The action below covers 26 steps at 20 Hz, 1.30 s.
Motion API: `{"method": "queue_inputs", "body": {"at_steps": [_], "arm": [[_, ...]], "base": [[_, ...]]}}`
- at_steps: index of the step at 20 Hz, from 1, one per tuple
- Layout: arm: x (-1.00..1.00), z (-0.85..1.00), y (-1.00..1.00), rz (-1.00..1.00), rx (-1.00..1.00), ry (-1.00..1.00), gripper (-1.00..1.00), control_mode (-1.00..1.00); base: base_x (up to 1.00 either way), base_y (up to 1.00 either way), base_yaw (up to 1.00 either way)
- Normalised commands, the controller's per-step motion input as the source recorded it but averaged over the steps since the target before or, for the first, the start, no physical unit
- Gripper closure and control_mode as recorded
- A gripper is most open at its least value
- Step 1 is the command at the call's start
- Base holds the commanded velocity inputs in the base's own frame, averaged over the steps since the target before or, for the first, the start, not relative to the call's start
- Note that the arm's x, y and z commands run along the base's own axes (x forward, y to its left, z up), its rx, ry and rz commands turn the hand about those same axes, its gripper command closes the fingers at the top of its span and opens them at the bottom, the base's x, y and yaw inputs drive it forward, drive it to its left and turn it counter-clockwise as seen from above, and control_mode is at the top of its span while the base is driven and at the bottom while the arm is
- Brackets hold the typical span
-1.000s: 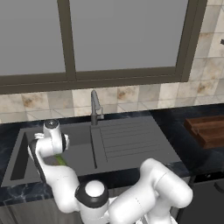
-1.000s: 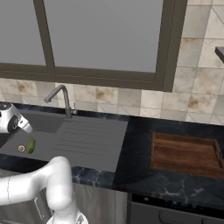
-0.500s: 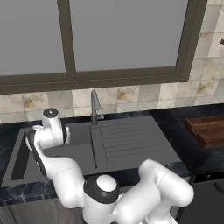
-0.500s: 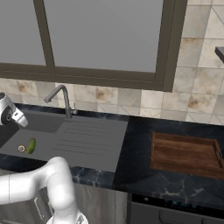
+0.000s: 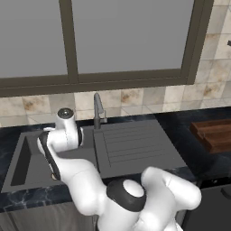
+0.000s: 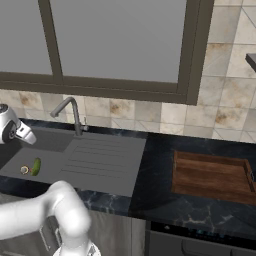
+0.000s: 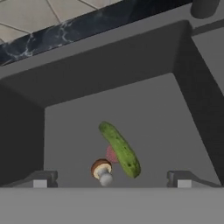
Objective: Pick up all produce items and place them in the sink. Turn on the sink faucet to wash them. Then turn the sink off and put them in the tray.
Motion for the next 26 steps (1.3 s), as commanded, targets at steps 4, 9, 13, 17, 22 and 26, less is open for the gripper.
{"method": "queue_inputs", "body": {"at_steps": [4, 9, 13, 17, 22, 26], "arm": [[-0.42, 0.39, -0.58, 0.08, 0.00, -0.04, -1.00, -1.00], [-0.40, 0.43, -0.57, 0.07, 0.00, -0.02, -1.00, -1.00], [-0.51, 0.33, -0.60, 0.06, 0.01, -0.03, -1.00, -1.00], [-0.62, 0.28, -0.61, 0.07, 0.02, -0.08, -1.00, -1.00], [-0.60, 0.29, -0.61, 0.06, 0.04, -0.10, -1.00, -1.00], [-0.26, 0.35, -0.63, 0.07, 0.07, -0.17, -1.00, -1.00]], "base": [[0.00, 0.00, 0.00], [0.00, 0.00, 0.00], [0.00, 0.00, 0.00], [0.00, 0.00, 0.00], [0.00, 0.00, 0.00], [0.00, 0.00, 0.00]]}}
